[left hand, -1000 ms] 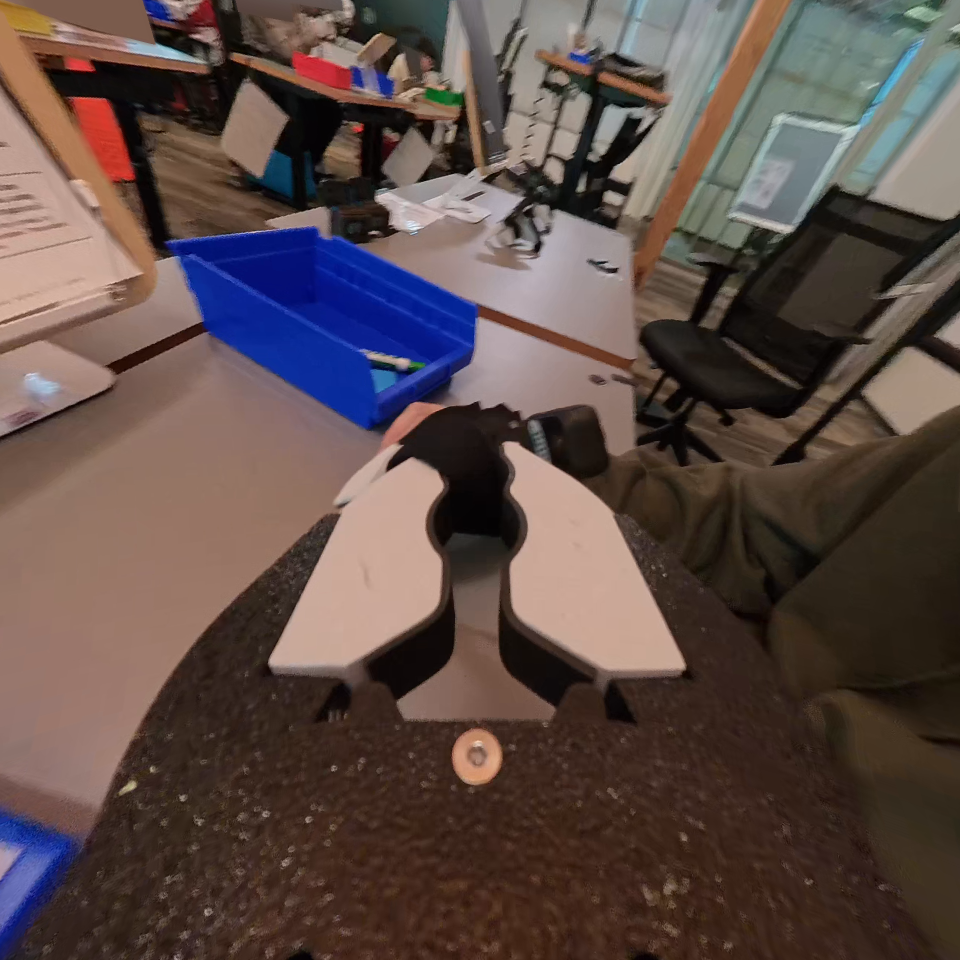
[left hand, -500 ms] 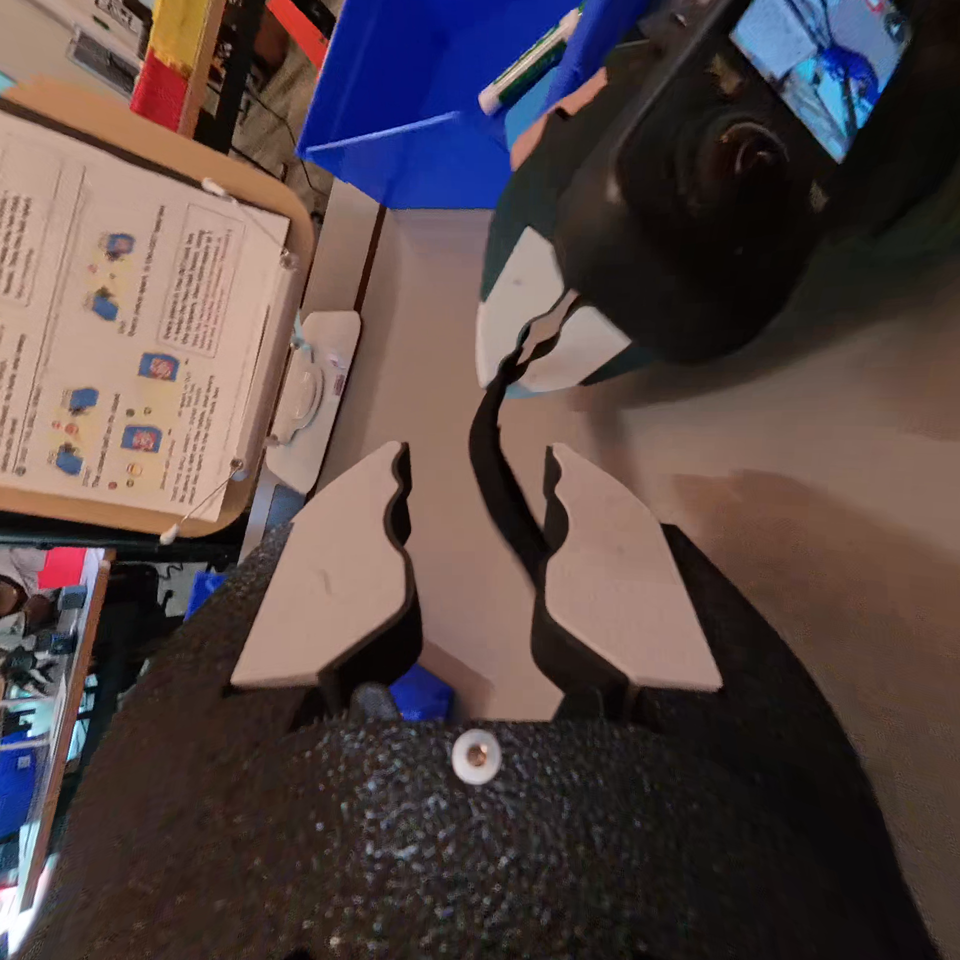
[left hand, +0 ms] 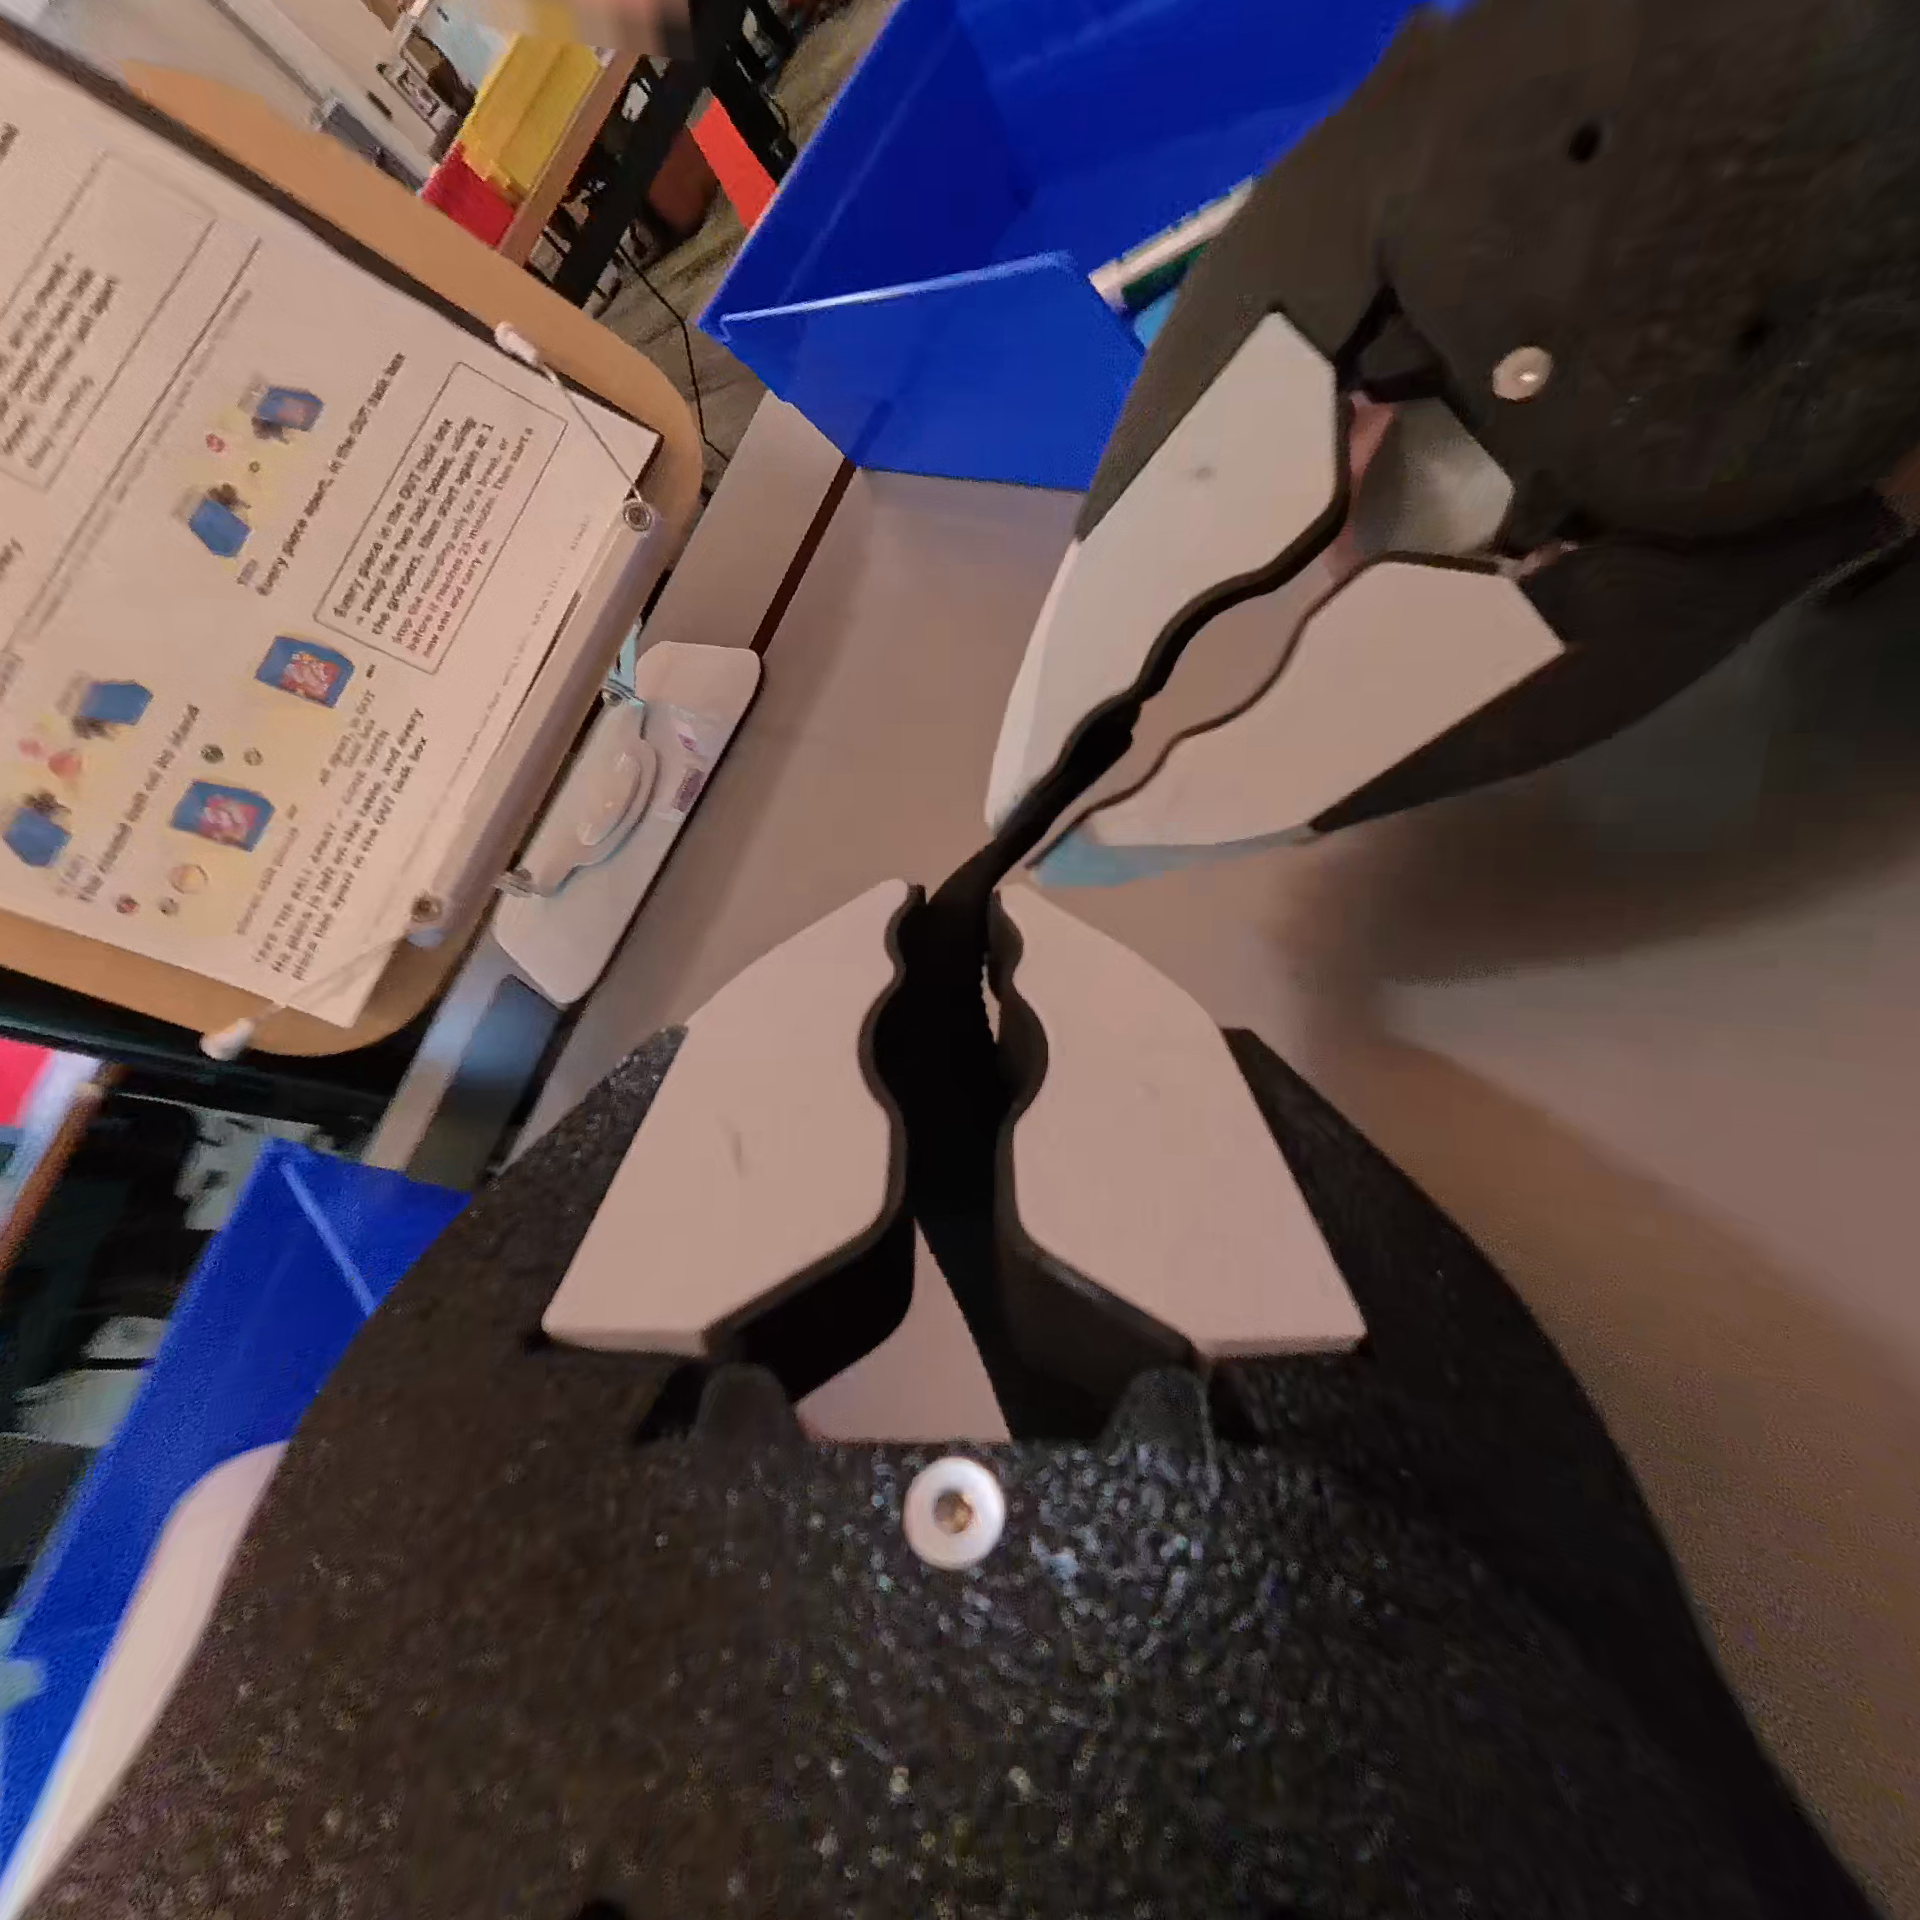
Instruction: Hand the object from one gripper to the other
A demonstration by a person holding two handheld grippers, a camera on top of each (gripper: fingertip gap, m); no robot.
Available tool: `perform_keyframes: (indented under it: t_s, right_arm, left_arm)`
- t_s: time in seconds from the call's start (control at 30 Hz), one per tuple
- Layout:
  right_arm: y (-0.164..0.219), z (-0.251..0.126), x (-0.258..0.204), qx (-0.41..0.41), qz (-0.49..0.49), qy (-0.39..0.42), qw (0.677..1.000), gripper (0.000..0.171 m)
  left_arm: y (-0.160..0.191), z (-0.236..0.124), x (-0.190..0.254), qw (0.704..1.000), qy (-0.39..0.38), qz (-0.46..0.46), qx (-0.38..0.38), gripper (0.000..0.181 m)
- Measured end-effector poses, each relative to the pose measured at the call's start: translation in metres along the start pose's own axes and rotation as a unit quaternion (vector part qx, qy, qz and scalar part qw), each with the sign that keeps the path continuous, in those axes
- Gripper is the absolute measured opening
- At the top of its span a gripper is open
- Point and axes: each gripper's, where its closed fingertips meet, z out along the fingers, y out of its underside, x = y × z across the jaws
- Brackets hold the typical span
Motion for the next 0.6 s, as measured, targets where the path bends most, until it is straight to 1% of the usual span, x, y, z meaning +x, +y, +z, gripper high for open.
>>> perform_keyframes:
  t_s: [0.03,0.07,0.1,0.13,0.17,0.2,0.27,0.3,0.33,0.37,0.4,0.43,0.47,0.5,0.53,0.57,0.6]
  right_arm:
    - [-0.010,-0.003,0.004,0.039,0.030,0.006,0.999,0.021]
    - [-0.020,-0.006,0.007,0.079,0.059,0.006,0.995,0.032]
    - [-0.028,-0.010,0.013,0.114,0.090,0.018,0.989,0.048]
    - [-0.033,-0.014,0.023,0.140,0.124,0.039,0.982,0.068]
    - [-0.037,-0.017,0.030,0.165,0.158,0.048,0.972,0.083]
    - [-0.041,-0.021,0.034,0.189,0.188,0.045,0.963,0.086]
    - [-0.044,-0.027,0.044,0.223,0.251,0.042,0.941,0.085]
    - [-0.042,-0.026,0.045,0.227,0.287,0.032,0.930,0.085]
    - [-0.041,-0.022,0.040,0.225,0.325,0.002,0.919,0.084]
    - [-0.045,-0.019,0.030,0.234,0.364,-0.052,0.900,0.078]
    - [-0.053,-0.018,0.018,0.252,0.399,-0.110,0.875,0.067]
    - [-0.060,-0.019,0.011,0.268,0.435,-0.150,0.846,0.061]
    - [-0.066,-0.020,0.008,0.284,0.462,-0.175,0.822,0.055]
    - [-0.071,-0.023,0.006,0.303,0.474,-0.194,0.803,0.044]
    - [-0.075,-0.026,0.005,0.315,0.474,-0.203,0.797,0.033]
    - [-0.075,-0.026,0.003,0.312,0.466,-0.201,0.803,0.029]
    - [-0.072,-0.024,0.000,0.299,0.451,-0.198,0.818,0.027]
  left_arm:
    - [-0.001,-0.001,-0.002,0.999,0.008,-0.030,0.011,0.010]
    - [-0.003,-0.002,-0.004,0.997,0.018,-0.068,0.029,0.010]
    - [-0.005,-0.003,-0.008,0.992,0.025,-0.114,0.050,0.010]
    - [-0.006,-0.004,-0.014,0.983,0.029,-0.165,0.071,0.009]
    - [-0.006,-0.006,-0.021,0.971,0.033,-0.216,0.094,0.005]
    - [-0.007,-0.009,-0.028,0.955,0.036,-0.267,0.122,0.004]
    - [-0.011,-0.017,-0.043,0.912,0.053,-0.361,0.185,0.004]
    - [-0.015,-0.023,-0.048,0.889,0.068,-0.396,0.222,0.004]
    - [-0.023,-0.029,-0.052,0.863,0.087,-0.420,0.266,0.004]
    - [-0.032,-0.036,-0.053,0.838,0.110,-0.436,0.309,0.004]
    - [-0.040,-0.041,-0.051,0.814,0.140,-0.447,0.342,0.004]
    - [-0.047,-0.044,-0.046,0.795,0.174,-0.456,0.360,0.004]
    - [-0.052,-0.044,-0.040,0.781,0.197,-0.462,0.370,0.004]
    - [-0.055,-0.044,-0.037,0.776,0.205,-0.461,0.380,0.004]
    - [-0.056,-0.043,-0.034,0.776,0.206,-0.454,0.385,0.004]
    - [-0.057,-0.042,-0.030,0.780,0.210,-0.445,0.386,0.004]
    - [-0.059,-0.042,-0.026,0.783,0.216,-0.436,0.387,0.004]
